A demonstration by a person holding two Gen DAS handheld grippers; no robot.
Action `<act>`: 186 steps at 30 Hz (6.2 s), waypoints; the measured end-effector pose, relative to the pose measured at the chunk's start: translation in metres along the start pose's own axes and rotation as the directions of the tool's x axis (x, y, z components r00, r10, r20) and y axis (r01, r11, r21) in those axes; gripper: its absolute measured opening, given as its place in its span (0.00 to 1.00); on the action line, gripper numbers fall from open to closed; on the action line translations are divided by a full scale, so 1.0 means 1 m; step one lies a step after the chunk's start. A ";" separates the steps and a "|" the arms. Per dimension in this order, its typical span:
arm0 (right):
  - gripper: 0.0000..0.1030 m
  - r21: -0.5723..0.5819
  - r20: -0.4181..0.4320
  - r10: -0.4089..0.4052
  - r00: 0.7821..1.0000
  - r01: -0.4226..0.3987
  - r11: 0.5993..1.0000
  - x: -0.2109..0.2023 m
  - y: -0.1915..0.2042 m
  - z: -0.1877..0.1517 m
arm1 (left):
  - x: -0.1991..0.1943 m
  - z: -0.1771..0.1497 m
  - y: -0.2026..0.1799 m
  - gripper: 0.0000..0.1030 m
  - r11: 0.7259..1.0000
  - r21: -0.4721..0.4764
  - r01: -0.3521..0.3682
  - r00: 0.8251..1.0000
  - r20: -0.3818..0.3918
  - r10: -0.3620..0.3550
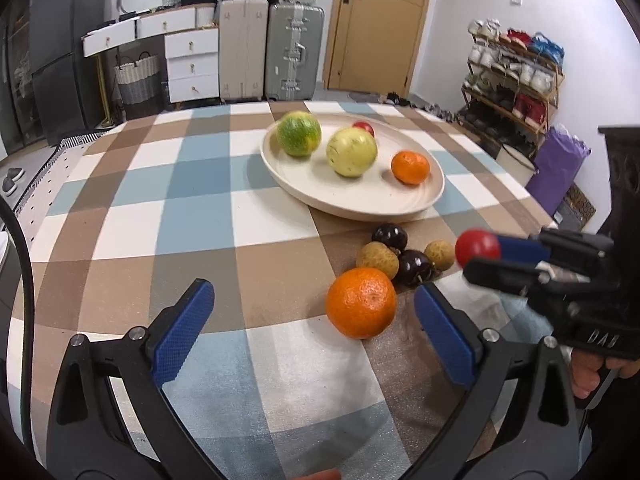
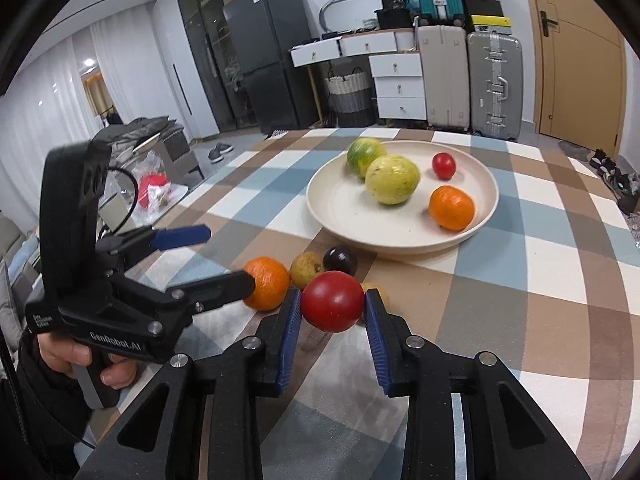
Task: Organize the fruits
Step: 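Grasp the remaining tangerine with the left tool while the right tool holds the tomato, then carry the tangerine and tomato over the white plate and open both tools, then withdraw both open tools from the plate toward the tan fruits and cherries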
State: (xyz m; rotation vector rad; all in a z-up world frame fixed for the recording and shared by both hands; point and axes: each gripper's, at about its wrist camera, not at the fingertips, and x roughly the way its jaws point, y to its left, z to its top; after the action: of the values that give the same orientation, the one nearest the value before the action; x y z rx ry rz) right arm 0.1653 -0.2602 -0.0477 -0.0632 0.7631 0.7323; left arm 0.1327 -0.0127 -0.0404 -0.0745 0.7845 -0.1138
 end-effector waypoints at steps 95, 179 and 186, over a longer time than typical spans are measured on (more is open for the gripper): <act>0.32 0.094 0.098 -0.064 0.993 0.055 0.994 -0.019 -0.019 0.045 | -0.042 0.024 -0.003 0.37 0.997 -0.036 -0.063 0.970 0.232 0.069; 1.00 0.094 -0.016 -0.094 0.995 0.096 0.991 0.012 -0.048 0.022 | -0.022 0.017 0.000 0.99 0.994 -0.026 -0.104 0.965 0.240 0.107; 0.99 0.057 -0.046 -0.082 0.996 0.085 0.995 0.012 -0.043 0.010 | -0.021 0.018 -0.004 0.99 0.994 -0.020 -0.104 0.967 0.233 0.106</act>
State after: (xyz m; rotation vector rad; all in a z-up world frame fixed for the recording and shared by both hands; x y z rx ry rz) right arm 0.2043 -0.2826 -0.0564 -0.0578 0.8185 0.6302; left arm 0.1303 -0.0133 -0.0132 -0.0522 0.5519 -0.0006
